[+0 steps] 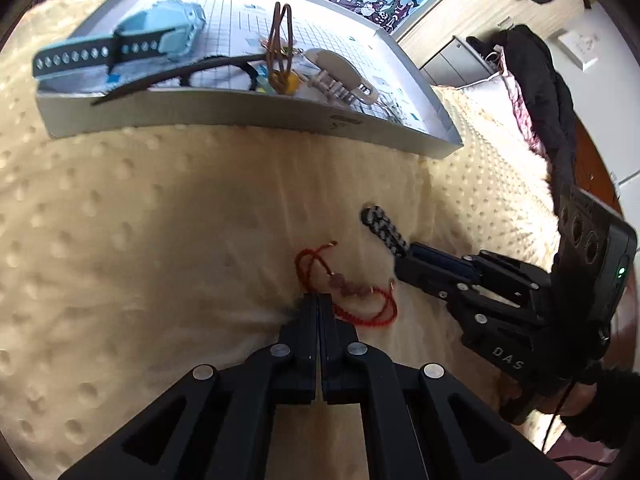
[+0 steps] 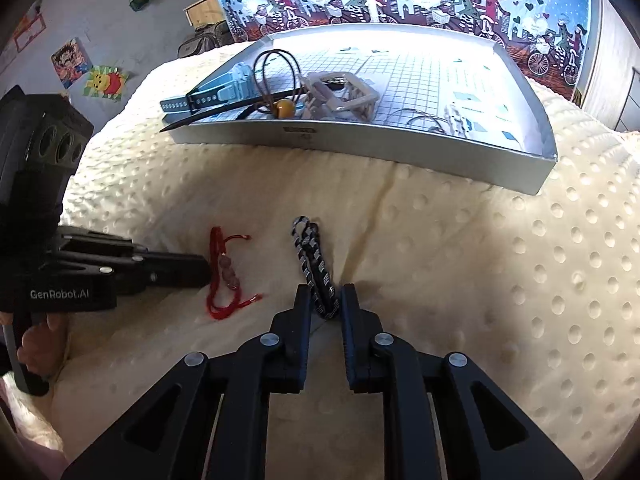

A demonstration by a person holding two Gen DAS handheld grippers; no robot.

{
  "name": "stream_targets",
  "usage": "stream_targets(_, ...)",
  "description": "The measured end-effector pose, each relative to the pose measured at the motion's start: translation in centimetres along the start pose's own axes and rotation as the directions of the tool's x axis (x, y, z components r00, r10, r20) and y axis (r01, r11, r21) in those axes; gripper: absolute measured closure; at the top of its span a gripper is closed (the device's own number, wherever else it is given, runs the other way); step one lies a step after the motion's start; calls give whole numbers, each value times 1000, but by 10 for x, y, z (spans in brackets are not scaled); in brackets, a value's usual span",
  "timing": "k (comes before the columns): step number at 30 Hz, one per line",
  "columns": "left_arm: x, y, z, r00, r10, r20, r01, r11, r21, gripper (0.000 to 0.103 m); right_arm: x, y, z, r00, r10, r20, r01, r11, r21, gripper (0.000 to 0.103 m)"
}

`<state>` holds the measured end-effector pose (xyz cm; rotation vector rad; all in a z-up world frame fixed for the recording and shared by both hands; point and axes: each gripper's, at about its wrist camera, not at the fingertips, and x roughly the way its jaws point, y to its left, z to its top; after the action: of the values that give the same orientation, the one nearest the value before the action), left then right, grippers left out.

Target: Organize jewelry

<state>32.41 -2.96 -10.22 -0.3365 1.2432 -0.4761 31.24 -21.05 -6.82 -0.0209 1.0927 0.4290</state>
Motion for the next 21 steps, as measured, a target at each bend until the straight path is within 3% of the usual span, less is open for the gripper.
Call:
stream_targets(4, 2, 4, -1, 998, -57, -6, 57, 997, -49, 102, 4, -7, -1, 1000, 11, 4, -11, 1000, 16, 82)
stream_targets(8, -5, 6, -8, 995, -94, 43, 96, 994, -56, 101, 7, -11, -3, 999, 32, 8, -32, 999, 34, 80)
stream_targets(14, 2, 0, -4, 997, -61, 46, 63, 997, -32, 101, 9, -8, -5, 999, 38, 20, -38, 999, 37, 77)
stream_targets(21, 2, 5, -1, 997, -39, 60, 43, 997, -67, 101, 10, -9, -4, 999, 44, 24, -45, 998, 39, 74)
